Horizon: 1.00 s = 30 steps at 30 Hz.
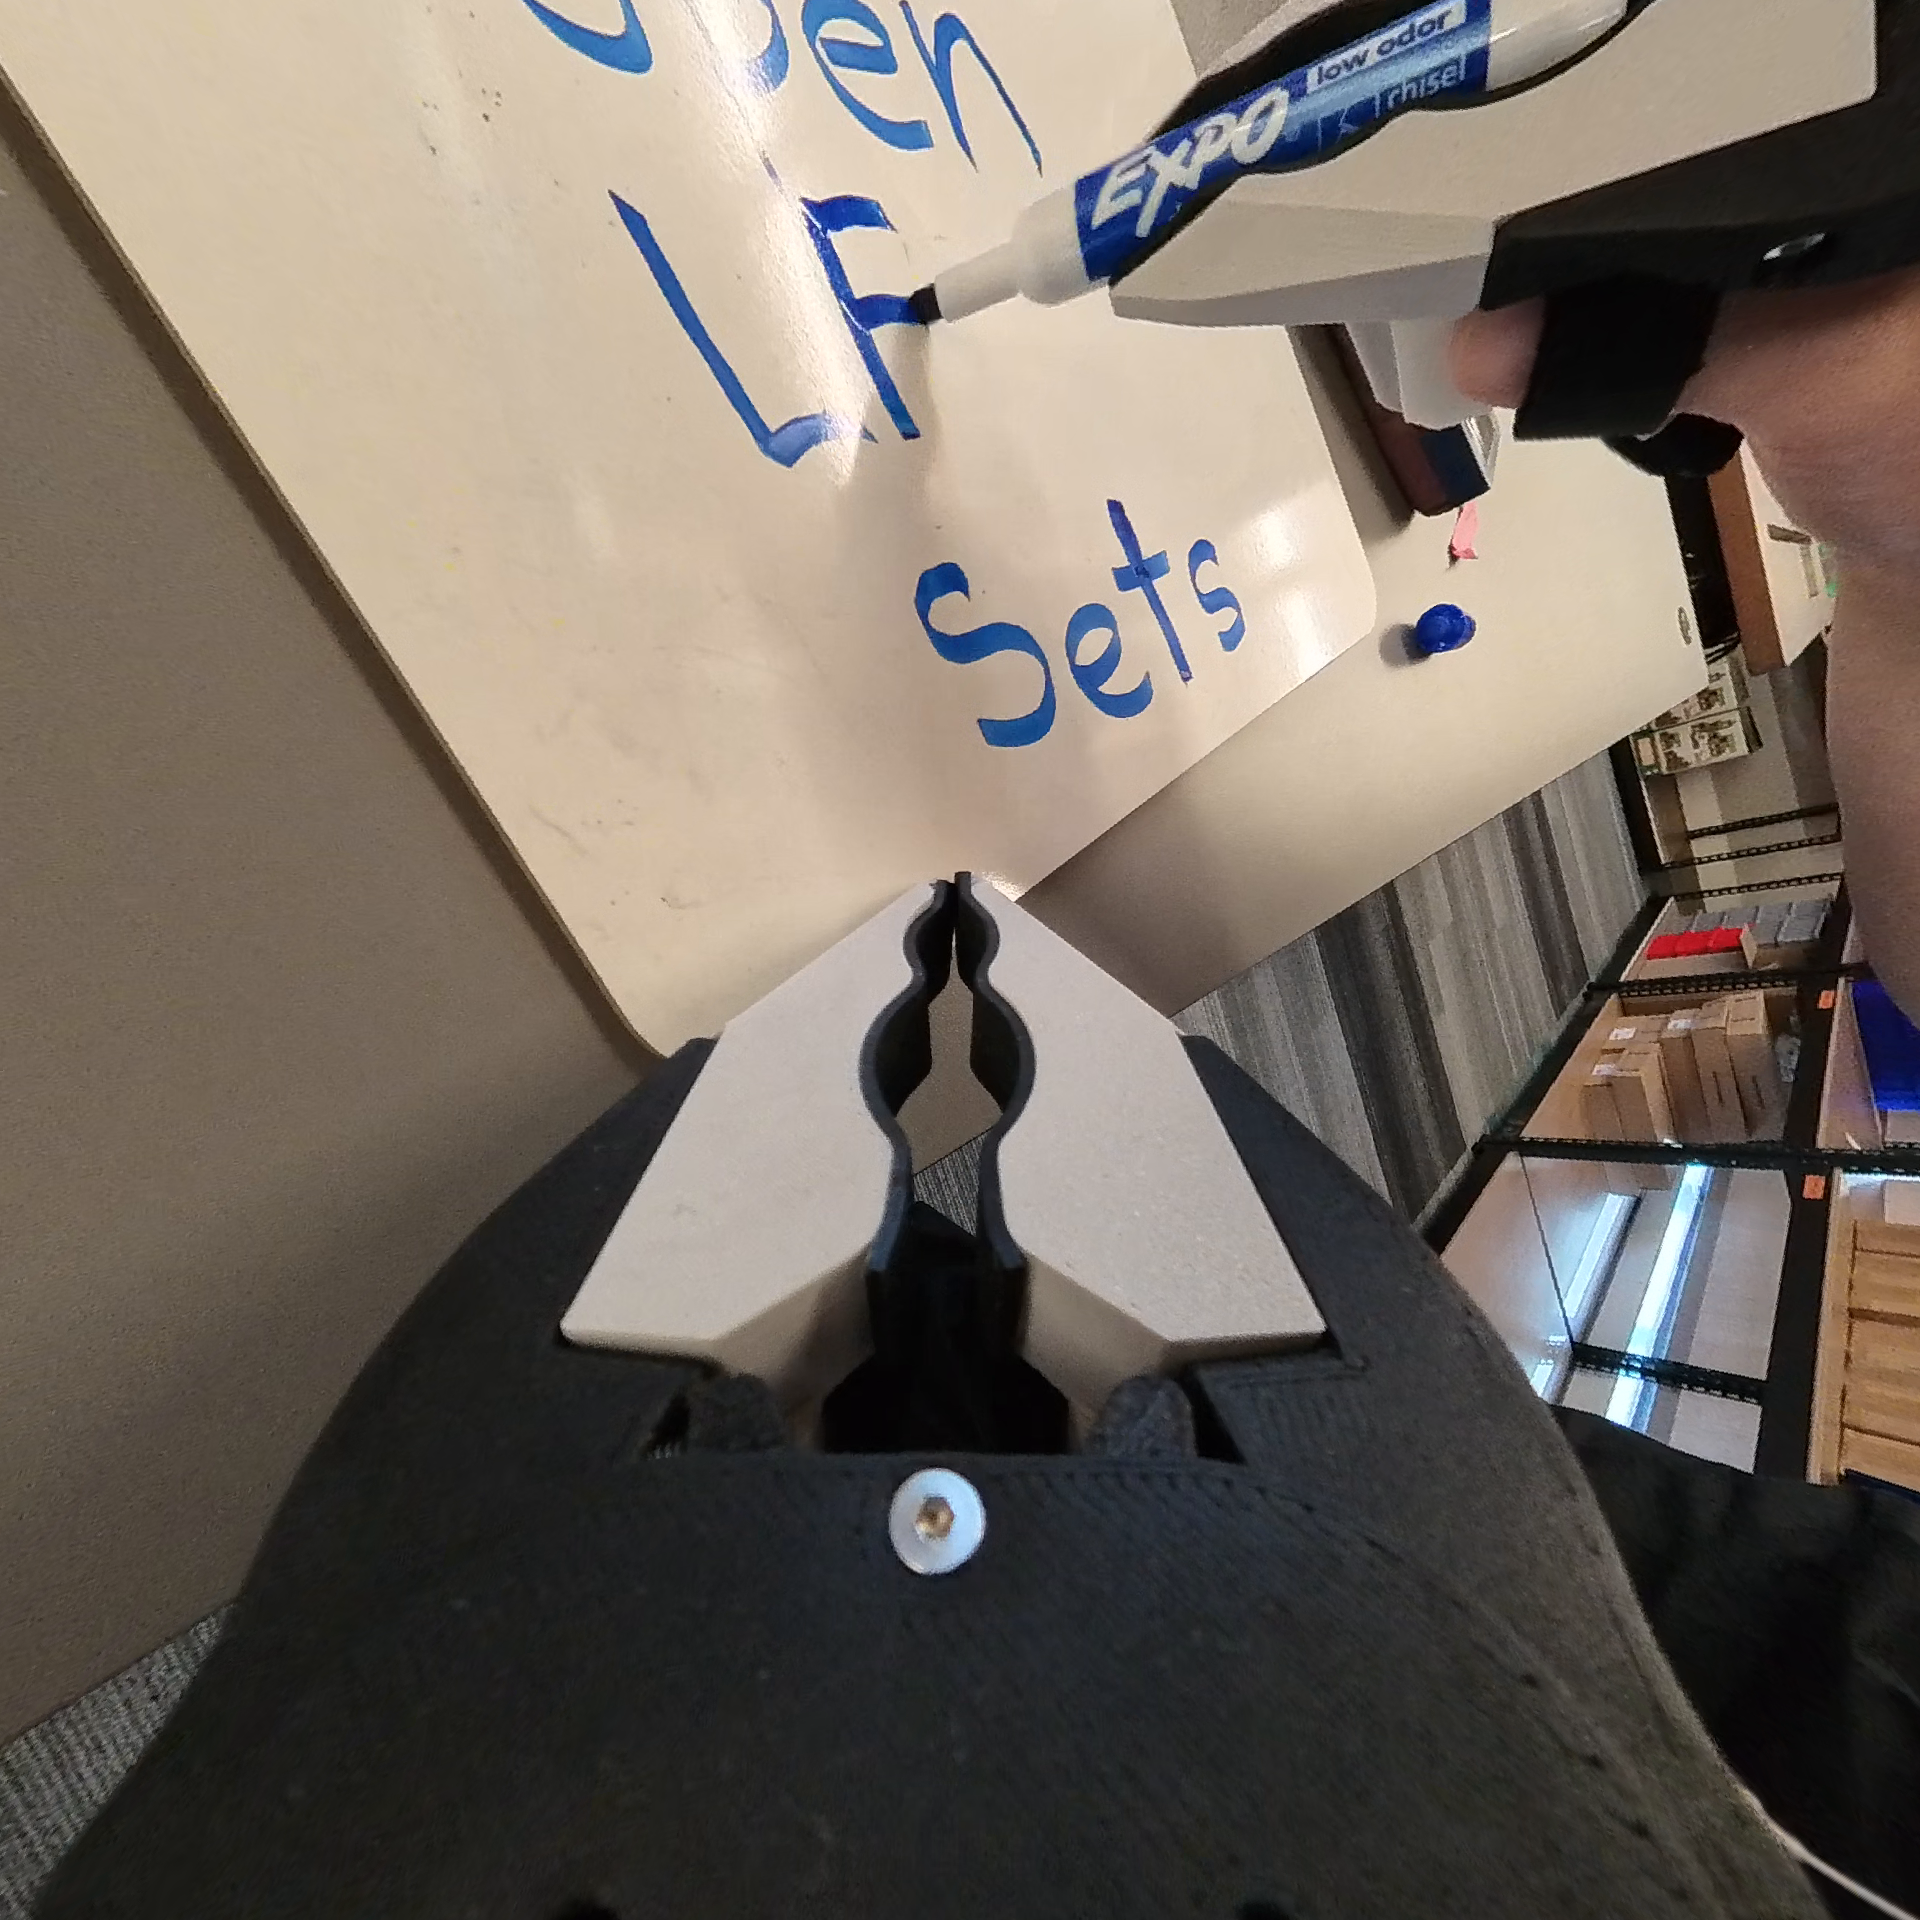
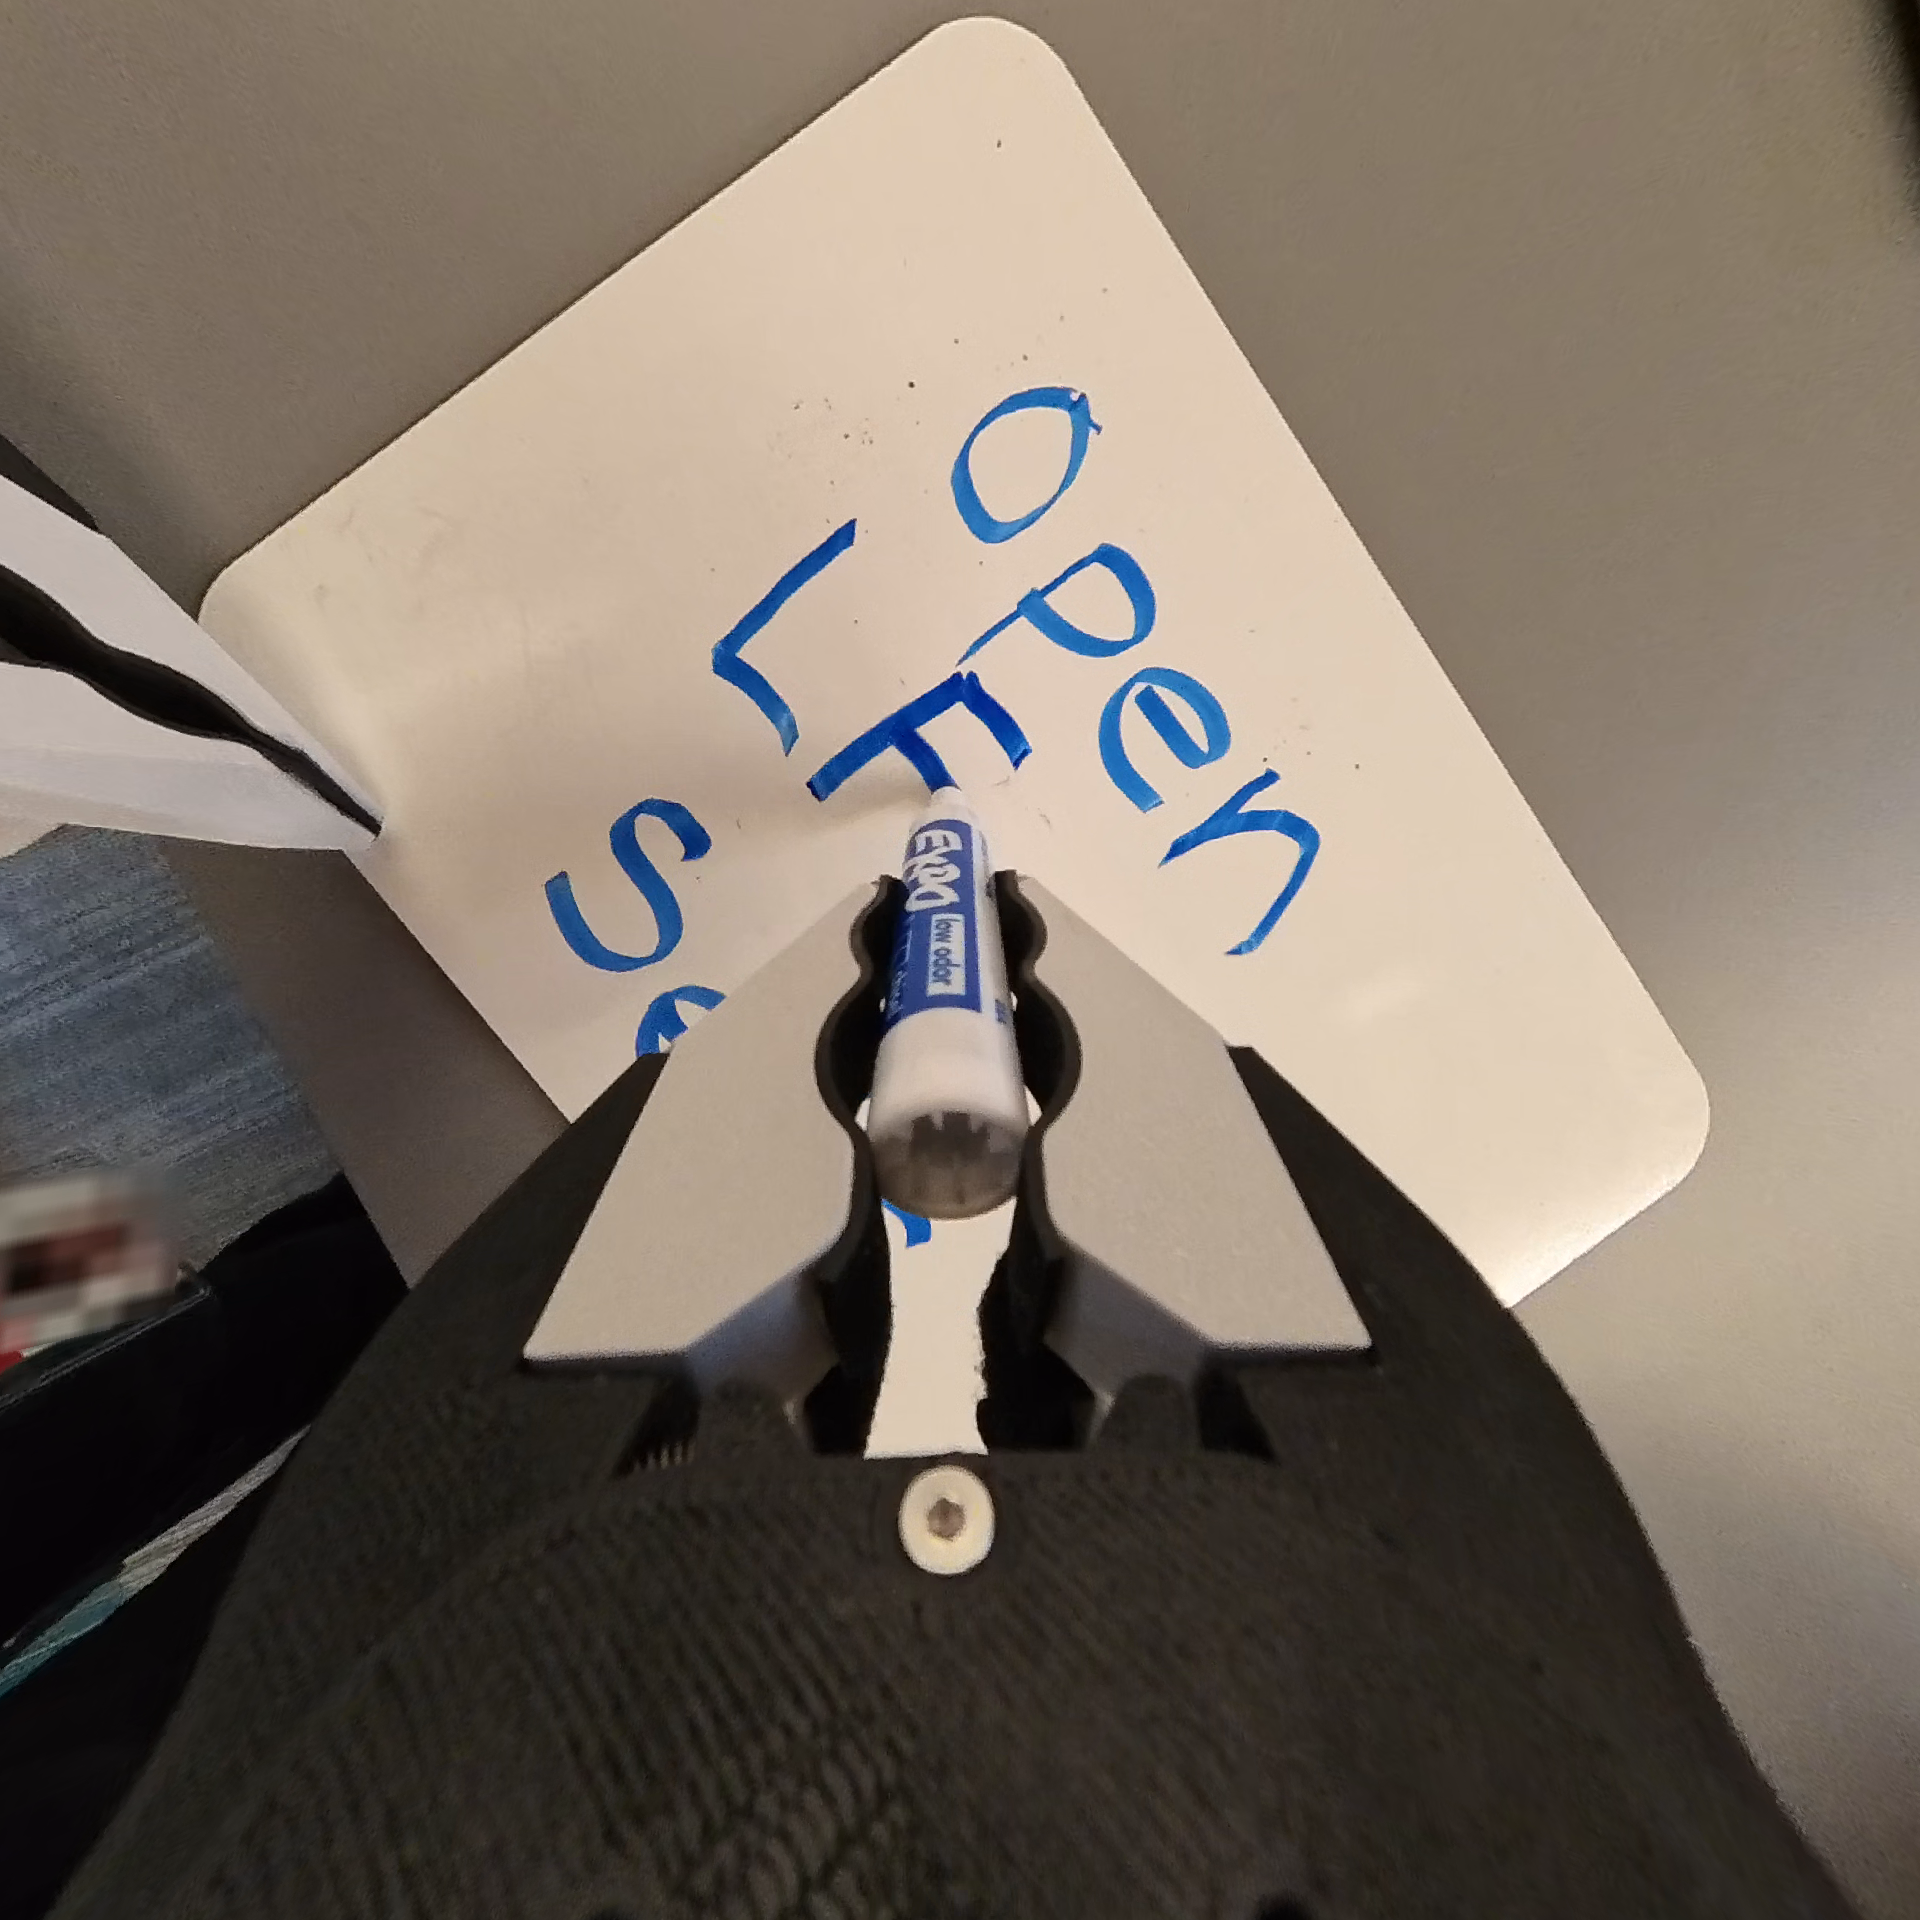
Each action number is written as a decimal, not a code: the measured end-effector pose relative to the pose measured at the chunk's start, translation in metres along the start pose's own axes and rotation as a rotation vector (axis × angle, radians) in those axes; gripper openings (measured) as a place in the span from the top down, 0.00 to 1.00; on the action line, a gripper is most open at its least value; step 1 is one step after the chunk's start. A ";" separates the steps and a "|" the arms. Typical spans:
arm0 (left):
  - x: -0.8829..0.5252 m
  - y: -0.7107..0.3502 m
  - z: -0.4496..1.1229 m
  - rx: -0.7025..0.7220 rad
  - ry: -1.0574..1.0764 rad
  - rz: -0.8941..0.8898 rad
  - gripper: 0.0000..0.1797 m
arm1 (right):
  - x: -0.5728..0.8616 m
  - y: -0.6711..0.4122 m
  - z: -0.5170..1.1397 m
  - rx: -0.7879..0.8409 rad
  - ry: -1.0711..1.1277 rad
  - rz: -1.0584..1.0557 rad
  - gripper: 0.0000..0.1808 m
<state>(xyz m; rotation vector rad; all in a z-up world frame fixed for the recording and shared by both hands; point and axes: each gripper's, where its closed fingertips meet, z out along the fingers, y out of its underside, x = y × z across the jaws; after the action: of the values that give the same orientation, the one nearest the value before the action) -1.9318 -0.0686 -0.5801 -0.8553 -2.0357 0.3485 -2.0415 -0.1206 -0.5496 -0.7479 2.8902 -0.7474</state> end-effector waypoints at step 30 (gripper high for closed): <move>0.000 0.000 0.000 -0.001 0.003 0.001 1.00 | -0.029 -0.001 -0.001 0.056 -0.017 -0.042 0.91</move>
<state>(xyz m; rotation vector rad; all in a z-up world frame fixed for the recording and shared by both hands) -1.9316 -0.0690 -0.5801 -0.8566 -2.0334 0.3469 -2.0162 -0.1070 -0.5502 -0.8066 2.8342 -0.8179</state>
